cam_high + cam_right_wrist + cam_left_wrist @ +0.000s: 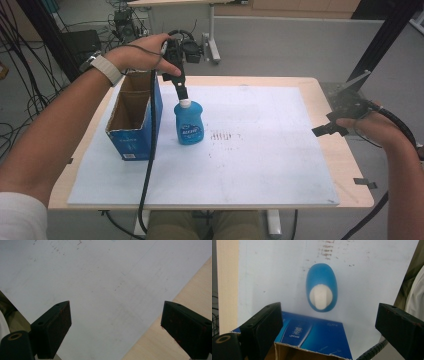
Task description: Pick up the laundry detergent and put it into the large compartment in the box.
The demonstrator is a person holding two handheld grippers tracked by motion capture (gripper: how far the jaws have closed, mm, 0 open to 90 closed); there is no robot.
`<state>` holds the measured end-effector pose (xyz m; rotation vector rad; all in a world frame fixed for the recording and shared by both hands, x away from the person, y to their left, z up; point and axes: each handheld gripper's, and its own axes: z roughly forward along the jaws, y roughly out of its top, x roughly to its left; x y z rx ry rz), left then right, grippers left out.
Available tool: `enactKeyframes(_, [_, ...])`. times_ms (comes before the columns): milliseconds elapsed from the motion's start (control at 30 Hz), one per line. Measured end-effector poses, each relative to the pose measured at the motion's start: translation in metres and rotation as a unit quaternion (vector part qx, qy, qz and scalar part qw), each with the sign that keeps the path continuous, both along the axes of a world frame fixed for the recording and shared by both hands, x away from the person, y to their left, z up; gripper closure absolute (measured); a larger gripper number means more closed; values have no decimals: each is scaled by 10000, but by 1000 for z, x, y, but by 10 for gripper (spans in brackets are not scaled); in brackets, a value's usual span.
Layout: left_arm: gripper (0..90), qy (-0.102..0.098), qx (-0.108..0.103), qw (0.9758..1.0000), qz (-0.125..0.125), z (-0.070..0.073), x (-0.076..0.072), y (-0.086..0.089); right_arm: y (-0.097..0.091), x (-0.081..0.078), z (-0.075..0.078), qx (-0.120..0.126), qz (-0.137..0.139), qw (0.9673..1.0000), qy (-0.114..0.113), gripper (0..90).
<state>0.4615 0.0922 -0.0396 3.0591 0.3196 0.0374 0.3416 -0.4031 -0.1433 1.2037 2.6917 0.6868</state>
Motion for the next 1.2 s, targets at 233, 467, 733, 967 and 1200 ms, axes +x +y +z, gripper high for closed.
enactKeyframes(233, [81, 5, 8, 10000, 42, -2, 3, -2, 0, 1, -1, 8, 14, 10000, 5, 96])
enactKeyframes(467, [81, 7, 7, 10000, 71, -3, 4, -3, 0, 2, -2, 12, 18, 10000, 8, 96])
enactKeyframes(733, [81, -2, 2, 10000, 72, -4, 4, -4, 0, 2, -2, 11, 20, 10000, 3, 96])
enactKeyframes(967, [80, -10, -2, 10000, 65, -6, 4, -7, 0, 2, -3, 25, 13, 10000, 6, 96])
enactKeyframes(1200, [80, -5, 78, 10000, 41, -11, 5, -14, -2, 1, -4, 29, 4, 10000, 12, 96])
